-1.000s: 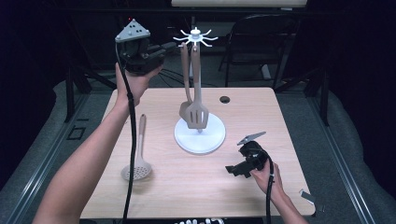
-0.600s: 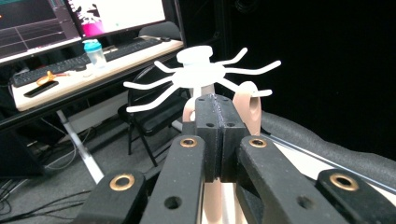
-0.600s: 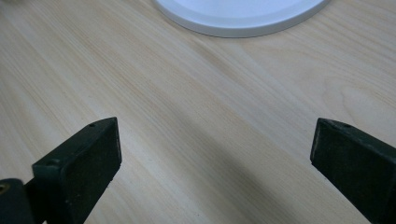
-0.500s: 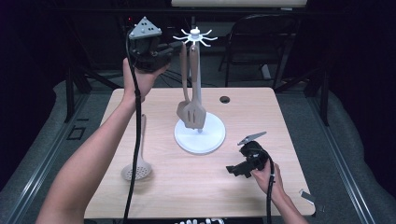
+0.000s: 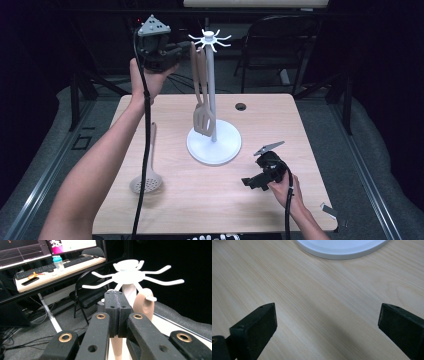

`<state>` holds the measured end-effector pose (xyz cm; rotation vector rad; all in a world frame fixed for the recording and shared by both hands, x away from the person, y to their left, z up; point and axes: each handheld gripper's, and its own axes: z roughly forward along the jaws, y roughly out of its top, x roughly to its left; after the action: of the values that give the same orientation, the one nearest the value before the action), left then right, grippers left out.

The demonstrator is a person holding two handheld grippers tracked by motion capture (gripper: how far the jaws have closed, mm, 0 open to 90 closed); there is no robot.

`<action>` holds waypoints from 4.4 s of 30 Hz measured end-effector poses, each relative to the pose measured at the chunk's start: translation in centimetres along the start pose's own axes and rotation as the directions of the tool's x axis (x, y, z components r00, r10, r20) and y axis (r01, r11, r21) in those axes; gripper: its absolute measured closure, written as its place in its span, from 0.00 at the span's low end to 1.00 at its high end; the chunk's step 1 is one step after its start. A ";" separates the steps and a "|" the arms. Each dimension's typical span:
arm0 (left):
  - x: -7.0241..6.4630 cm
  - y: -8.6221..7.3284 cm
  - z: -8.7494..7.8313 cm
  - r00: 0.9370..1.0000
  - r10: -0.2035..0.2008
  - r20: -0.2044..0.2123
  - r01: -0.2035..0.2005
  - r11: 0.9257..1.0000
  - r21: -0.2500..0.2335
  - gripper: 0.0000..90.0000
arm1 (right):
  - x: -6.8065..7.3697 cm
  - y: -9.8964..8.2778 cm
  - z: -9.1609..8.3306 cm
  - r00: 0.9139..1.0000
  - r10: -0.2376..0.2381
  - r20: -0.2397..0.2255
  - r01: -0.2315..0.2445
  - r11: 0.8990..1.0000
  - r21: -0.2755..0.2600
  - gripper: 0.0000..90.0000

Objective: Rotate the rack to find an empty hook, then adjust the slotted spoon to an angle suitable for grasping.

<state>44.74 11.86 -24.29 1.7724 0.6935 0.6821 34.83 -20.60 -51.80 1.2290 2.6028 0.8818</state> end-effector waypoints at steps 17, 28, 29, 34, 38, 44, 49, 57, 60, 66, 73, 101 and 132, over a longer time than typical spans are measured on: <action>1.3 0.1 1.1 1.000 -0.023 -0.015 0.023 1.000 0.011 1.00 | 0.0 -0.1 0.0 1.000 0.003 -0.003 -0.003 1.000 0.000 0.02; -0.4 -1.6 -1.1 0.998 -0.005 0.063 0.006 1.000 -0.014 1.00 | 0.0 0.0 0.0 1.000 0.000 -0.004 0.000 1.000 -0.003 0.02; -0.7 -1.6 -1.2 0.998 -0.001 0.069 0.002 1.000 -0.017 1.00 | 0.1 0.0 -0.1 1.000 -0.001 0.002 0.001 1.000 0.003 0.02; -1.3 -1.0 -1.2 0.996 0.023 0.084 -0.021 0.999 -0.025 1.00 | 0.1 0.0 0.1 1.000 0.004 -0.009 -0.004 1.000 0.003 0.02; -1.2 -0.6 -0.8 0.997 0.021 0.075 -0.019 1.000 -0.024 1.00 | 0.0 0.1 -0.2 1.000 -0.017 0.020 0.017 1.000 0.019 0.02; -0.9 -0.5 -0.2 0.998 0.003 0.061 -0.002 1.000 -0.020 1.00 | 0.0 0.0 -0.1 1.000 0.000 -0.006 0.000 1.000 0.001 0.02; -0.3 -0.5 -0.2 0.999 -0.006 0.045 0.007 1.000 -0.016 1.00 | 0.0 0.0 -0.1 1.000 -0.005 -0.005 0.005 1.000 0.001 0.02; 0.1 -1.0 -0.7 0.998 -0.029 0.047 0.030 0.999 -0.030 1.00 | 0.0 0.0 0.0 1.000 0.000 -0.005 0.000 1.000 -0.003 0.02; 0.2 -1.5 -1.2 0.998 -0.038 0.050 0.040 0.998 -0.038 0.97 | 0.0 0.0 0.0 1.000 -0.001 -0.001 0.001 1.000 0.001 0.02; 0.3 -2.8 -2.3 0.997 -0.043 0.056 0.045 0.999 -0.026 0.89 | 0.0 0.0 0.0 1.000 -0.006 -0.001 0.006 1.000 0.002 0.02; 0.5 -5.0 -2.9 0.997 -0.053 0.060 0.051 0.998 0.032 0.65 | 0.1 0.0 0.0 1.000 0.005 -0.006 -0.005 1.000 0.003 0.02; 0.3 -17.1 -2.9 0.994 -0.112 -0.005 0.110 0.962 0.250 0.16 | 0.1 0.0 0.3 1.000 -0.007 -0.005 0.007 1.000 0.021 0.02; 3.0 -28.6 -3.5 0.925 -0.247 -0.288 0.361 0.806 0.470 0.07 | 0.3 0.3 0.9 1.000 -0.020 -0.020 0.021 0.999 0.049 0.03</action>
<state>40.51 23.84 -50.33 2.0145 1.3867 0.4895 35.13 -19.80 -52.32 1.2092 2.6631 0.8347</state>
